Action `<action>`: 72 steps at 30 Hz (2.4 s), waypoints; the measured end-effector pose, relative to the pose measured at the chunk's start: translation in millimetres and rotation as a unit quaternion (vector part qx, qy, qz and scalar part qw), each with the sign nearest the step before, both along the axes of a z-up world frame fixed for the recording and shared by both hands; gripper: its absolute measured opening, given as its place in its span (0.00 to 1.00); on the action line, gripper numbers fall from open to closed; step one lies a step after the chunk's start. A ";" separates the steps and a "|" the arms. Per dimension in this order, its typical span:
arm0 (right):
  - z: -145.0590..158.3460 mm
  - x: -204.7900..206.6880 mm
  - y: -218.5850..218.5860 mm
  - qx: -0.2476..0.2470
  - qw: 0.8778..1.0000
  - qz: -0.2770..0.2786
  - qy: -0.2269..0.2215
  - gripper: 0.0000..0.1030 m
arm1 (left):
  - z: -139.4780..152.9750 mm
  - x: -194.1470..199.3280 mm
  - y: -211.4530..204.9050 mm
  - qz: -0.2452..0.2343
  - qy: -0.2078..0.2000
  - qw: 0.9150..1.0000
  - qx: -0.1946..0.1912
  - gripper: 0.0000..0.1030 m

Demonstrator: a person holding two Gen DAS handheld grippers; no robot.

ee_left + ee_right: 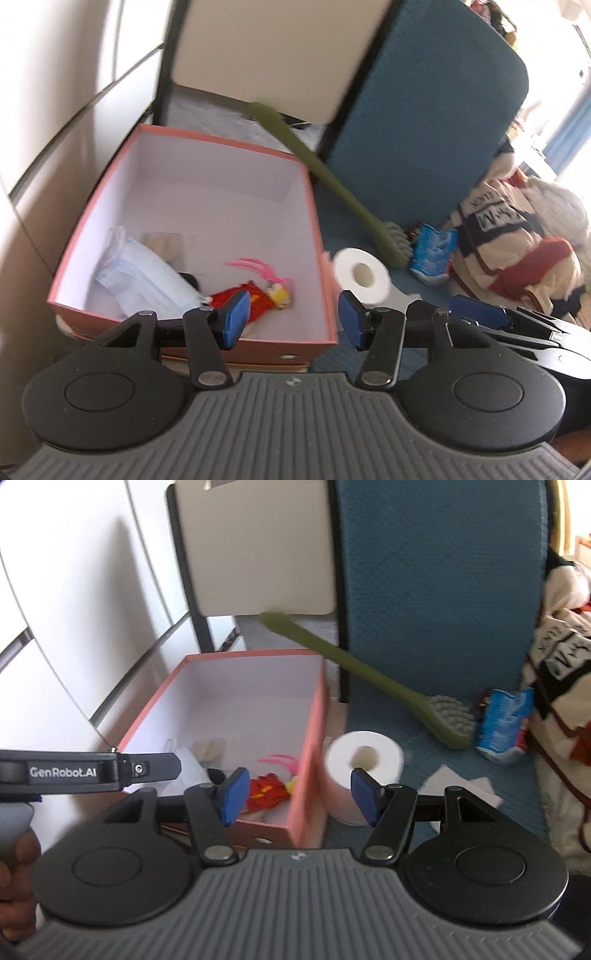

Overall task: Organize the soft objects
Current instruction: 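Withdraw both tools from the box back over the chair seat, then reach the left tool to the grey rubber cap while the right tool reaches the white tissue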

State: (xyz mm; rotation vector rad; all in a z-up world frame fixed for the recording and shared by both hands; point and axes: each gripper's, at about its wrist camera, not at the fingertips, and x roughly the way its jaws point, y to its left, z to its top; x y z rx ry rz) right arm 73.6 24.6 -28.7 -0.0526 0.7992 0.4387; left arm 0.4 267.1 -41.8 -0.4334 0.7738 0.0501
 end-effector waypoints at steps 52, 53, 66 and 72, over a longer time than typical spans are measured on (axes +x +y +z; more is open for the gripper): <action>-27.8 -36.2 -176.9 0.035 0.988 -0.147 0.023 0.61 | 2.1 19.2 -177.9 -0.132 0.007 0.990 0.051 0.57; -31.1 -31.1 -178.4 0.034 0.988 -0.148 0.027 0.61 | 0.0 26.0 -178.9 -0.133 0.011 0.990 0.055 0.57; -87.9 51.5 -189.0 0.023 0.985 -0.154 0.079 0.61 | -31.5 164.3 -188.3 -0.175 0.050 0.977 0.113 0.57; -120.3 90.5 -173.3 0.025 0.982 -0.157 0.103 0.61 | -57.4 229.4 -194.7 -0.222 0.074 0.962 0.140 0.57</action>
